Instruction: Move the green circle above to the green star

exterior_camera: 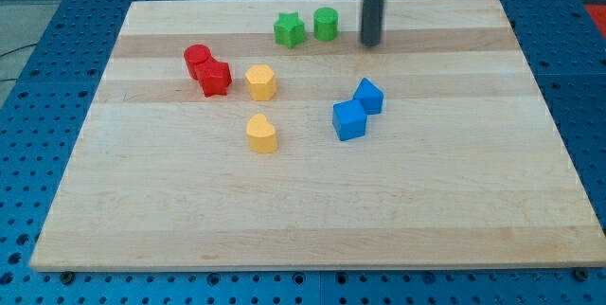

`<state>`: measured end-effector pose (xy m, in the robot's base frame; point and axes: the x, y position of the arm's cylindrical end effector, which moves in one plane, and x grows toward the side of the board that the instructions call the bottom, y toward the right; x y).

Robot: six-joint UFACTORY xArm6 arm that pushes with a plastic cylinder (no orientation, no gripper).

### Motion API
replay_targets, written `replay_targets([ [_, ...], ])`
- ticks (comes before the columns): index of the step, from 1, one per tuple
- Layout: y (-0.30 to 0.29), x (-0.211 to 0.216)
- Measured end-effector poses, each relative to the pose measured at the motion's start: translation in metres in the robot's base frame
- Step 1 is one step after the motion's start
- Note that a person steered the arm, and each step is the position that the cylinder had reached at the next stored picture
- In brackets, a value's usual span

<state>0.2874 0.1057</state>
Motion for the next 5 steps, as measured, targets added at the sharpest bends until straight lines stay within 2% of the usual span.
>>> replay_targets([
  [1, -0.015, -0.022],
  [2, -0.104, -0.022],
  [3, -0.115, -0.022],
  [4, -0.084, -0.042],
  [5, -0.107, -0.069],
])
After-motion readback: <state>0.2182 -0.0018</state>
